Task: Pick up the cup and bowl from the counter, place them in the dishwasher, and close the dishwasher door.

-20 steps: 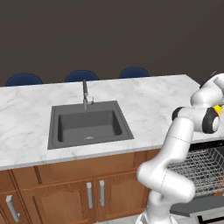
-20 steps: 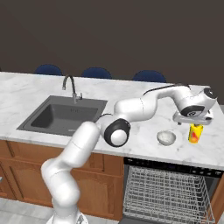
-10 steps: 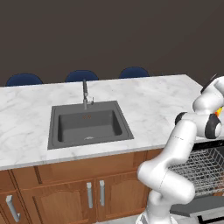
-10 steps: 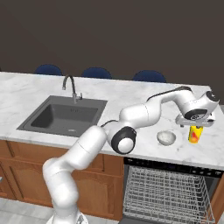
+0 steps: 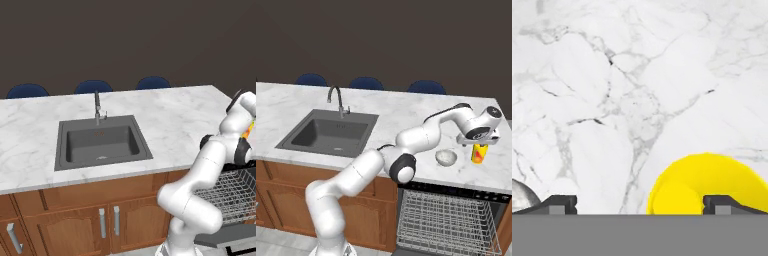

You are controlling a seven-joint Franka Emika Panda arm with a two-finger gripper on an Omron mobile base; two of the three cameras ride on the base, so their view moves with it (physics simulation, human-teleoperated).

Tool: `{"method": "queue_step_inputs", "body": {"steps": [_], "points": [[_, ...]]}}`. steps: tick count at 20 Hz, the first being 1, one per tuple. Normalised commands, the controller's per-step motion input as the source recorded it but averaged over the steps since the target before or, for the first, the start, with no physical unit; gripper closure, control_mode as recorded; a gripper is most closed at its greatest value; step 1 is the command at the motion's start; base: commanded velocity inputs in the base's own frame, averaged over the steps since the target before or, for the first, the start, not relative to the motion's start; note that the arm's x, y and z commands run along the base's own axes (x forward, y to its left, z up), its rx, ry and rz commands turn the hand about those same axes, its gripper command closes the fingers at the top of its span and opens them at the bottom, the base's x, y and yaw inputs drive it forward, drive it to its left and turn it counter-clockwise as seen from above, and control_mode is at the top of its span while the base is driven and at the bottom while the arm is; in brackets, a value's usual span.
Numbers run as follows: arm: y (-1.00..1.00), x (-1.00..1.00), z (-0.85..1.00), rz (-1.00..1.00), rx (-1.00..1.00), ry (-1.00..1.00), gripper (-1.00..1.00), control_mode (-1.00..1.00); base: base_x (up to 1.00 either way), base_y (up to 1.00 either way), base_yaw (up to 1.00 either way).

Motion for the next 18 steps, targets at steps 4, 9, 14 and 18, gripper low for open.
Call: {"method": "queue_step_inputs", "body": {"steps": [4,9,14,18], "points": [[0.00,0.30,-0.26,0.02,-0.02,0.02,1.00,-1.00,0.00,0.00,0.00],[-0.02,0.23,-0.25,0.01,-0.02,0.01,1.00,-1.00,0.00,0.00,0.00],[-0.07,0.10,-0.20,0.01,0.00,0.00,1.00,-1.00,0.00,0.00,0.00],[-0.05,-0.04,-0.02,0.00,0.00,0.00,1.00,-1.00,0.00,0.00,0.00]]}}
